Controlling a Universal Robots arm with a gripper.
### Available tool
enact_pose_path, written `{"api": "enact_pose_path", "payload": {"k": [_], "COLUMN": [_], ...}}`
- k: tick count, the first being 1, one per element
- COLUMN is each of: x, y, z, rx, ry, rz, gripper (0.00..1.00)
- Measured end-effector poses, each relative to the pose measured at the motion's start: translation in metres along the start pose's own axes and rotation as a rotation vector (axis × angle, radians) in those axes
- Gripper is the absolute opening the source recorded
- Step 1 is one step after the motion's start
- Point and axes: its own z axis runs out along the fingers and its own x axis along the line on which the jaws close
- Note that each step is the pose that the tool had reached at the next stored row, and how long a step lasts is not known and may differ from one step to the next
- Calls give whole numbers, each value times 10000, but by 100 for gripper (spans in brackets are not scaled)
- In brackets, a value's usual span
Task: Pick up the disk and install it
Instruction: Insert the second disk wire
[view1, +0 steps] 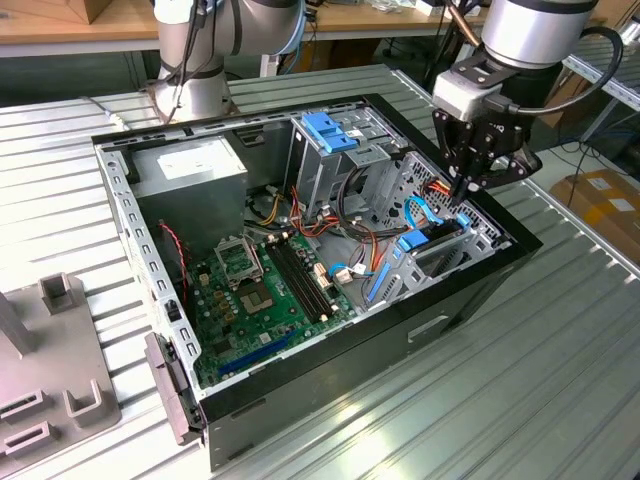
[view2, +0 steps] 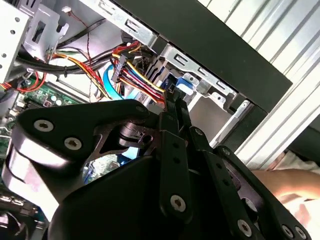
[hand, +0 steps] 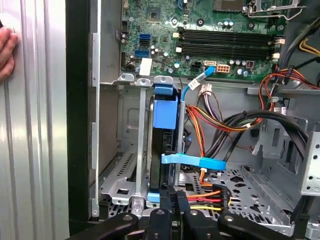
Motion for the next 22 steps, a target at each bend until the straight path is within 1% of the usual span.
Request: {"api": "enact_pose_path", "payload": {"k": [2,3,4,5,6,9,13,15,22], "x": [0,0,0,0,-1,0,0,0,0], "y": [0,0,1,1,1,1,1,1,1], "z": [1,2,2,2,1,2,2,2,2], "rx": [-12,-19,-23,-29,-32,-32,-32,-31,-31], "ry": [-60,-105,-162,-271,-326,-350,-359,-514,-524], "rz": [209,327,432,581,642,651,654,712,716], "gripper": [16,16,16,16,16,16,16,16,16]}}
